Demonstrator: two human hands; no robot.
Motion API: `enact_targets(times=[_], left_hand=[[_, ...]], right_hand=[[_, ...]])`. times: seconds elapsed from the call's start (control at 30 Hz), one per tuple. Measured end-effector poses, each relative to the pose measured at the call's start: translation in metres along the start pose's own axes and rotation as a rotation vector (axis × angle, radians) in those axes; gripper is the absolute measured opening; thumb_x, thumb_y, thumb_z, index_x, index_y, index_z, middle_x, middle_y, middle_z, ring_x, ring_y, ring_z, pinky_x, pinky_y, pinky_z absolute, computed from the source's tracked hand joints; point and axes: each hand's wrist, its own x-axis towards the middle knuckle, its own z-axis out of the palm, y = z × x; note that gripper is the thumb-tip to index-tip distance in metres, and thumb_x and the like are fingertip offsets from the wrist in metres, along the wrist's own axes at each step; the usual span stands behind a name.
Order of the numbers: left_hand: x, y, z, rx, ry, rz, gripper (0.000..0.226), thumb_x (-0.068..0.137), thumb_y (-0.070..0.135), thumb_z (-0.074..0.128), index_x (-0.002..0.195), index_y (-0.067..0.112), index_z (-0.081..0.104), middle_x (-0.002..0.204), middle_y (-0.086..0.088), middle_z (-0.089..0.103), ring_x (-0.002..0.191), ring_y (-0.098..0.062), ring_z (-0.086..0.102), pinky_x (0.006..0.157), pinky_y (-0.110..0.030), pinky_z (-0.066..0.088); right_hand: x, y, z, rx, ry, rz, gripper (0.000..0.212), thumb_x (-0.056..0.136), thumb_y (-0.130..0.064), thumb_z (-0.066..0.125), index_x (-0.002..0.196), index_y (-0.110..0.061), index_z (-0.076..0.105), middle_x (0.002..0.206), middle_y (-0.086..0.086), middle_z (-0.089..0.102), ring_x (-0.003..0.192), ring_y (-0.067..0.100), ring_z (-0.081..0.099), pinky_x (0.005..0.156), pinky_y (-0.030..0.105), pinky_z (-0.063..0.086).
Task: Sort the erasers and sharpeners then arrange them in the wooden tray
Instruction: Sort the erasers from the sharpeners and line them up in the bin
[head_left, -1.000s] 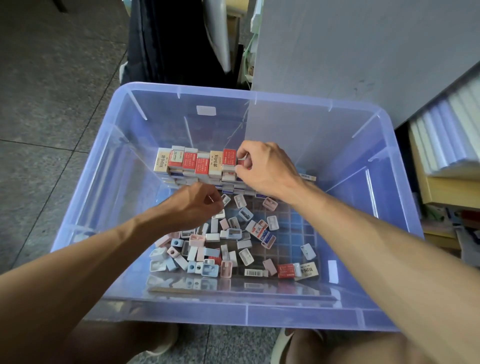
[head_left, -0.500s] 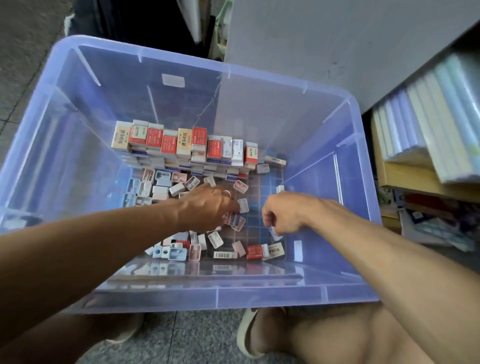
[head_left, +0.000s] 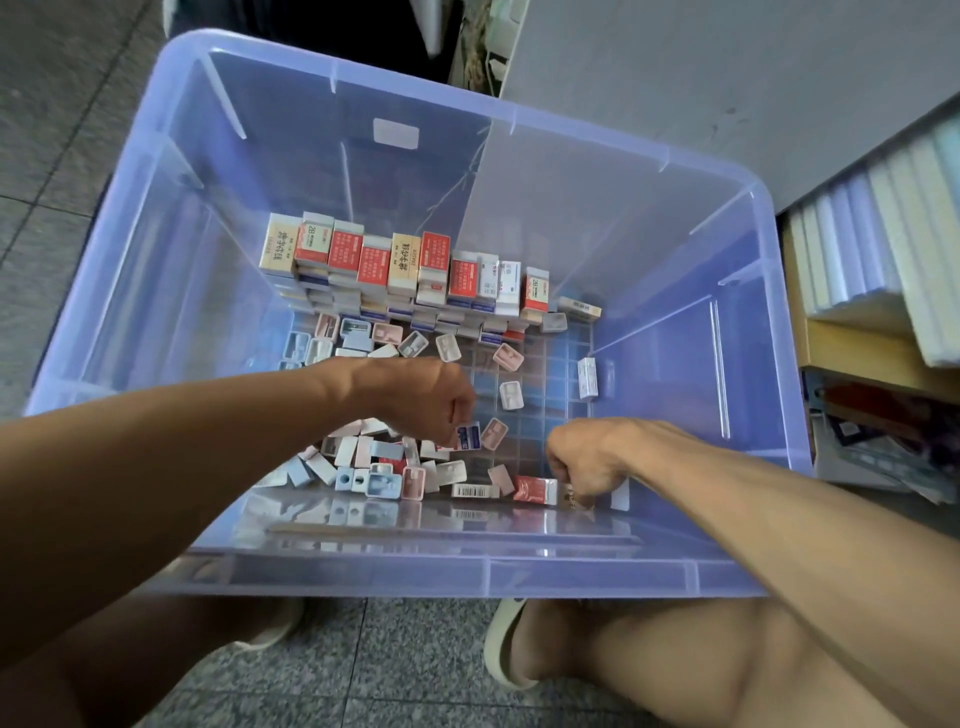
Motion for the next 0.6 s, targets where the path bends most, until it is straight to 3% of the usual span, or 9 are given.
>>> enact_targets(times=[0.07,0.2,0.27,0.37,0.5,0.6], left_hand=[[0.0,0.003,0.001,-0.038,-0.061,-0.01,0.011,0.088,0.011,0.067,0.089,0.019,0.06,0.086,0.004,0.062,0.08,-0.013,0.059,0.062,-0.017,0.044],[-0.006,0.003,0.006,-0.04,-0.178,-0.063,0.016,0.09,0.015,0.067,0.106,0.016,0.063,0.088,0.01,0.057,0.083,-0.011,0.056,0.062,-0.014,0.039],[-0.008,0.004,0.007,-0.034,-0.201,-0.085,0.02,0.09,0.013,0.066,0.11,0.014,0.063,0.088,0.011,0.057,0.085,-0.011,0.056,0.062,-0.013,0.039],[-0.01,0.004,0.008,-0.042,-0.18,-0.085,0.016,0.09,0.013,0.065,0.105,0.017,0.062,0.092,0.007,0.06,0.091,-0.015,0.06,0.07,-0.018,0.045],[-0.013,0.004,0.006,-0.024,-0.17,-0.079,0.008,0.091,0.015,0.065,0.096,0.018,0.061,0.085,0.008,0.055,0.085,-0.015,0.056,0.068,-0.022,0.043],[-0.019,0.001,0.0,0.046,-0.175,-0.113,0.009,0.091,0.016,0.063,0.1,0.018,0.062,0.093,0.004,0.057,0.088,-0.017,0.058,0.073,-0.026,0.046]], right_hand=[[-0.001,-0.001,0.0,0.001,0.005,0.001,0.012,0.089,-0.009,0.07,0.098,-0.016,0.065,0.097,-0.001,0.064,0.096,0.022,0.062,0.068,0.025,0.048],[-0.001,-0.002,0.001,0.038,0.009,0.01,0.041,0.087,-0.014,0.074,0.124,-0.014,0.057,0.101,-0.002,0.054,0.094,0.023,0.057,0.061,0.026,0.042],[-0.001,-0.002,0.001,0.047,-0.002,0.014,0.044,0.088,-0.015,0.073,0.129,-0.01,0.057,0.103,0.0,0.056,0.095,0.023,0.056,0.068,0.029,0.046],[-0.003,-0.002,-0.002,0.108,-0.019,0.0,0.05,0.091,-0.019,0.07,0.137,-0.012,0.054,0.128,0.004,0.058,0.107,0.024,0.057,0.086,0.033,0.05],[-0.003,-0.004,-0.001,0.206,-0.038,-0.018,0.028,0.1,-0.035,0.056,0.12,-0.016,0.059,0.121,0.002,0.058,0.111,0.025,0.06,0.093,0.036,0.05],[-0.001,-0.011,0.001,0.172,-0.03,0.008,0.037,0.107,-0.033,0.041,0.13,-0.009,0.058,0.136,0.005,0.055,0.124,0.026,0.054,0.091,0.033,0.04]])
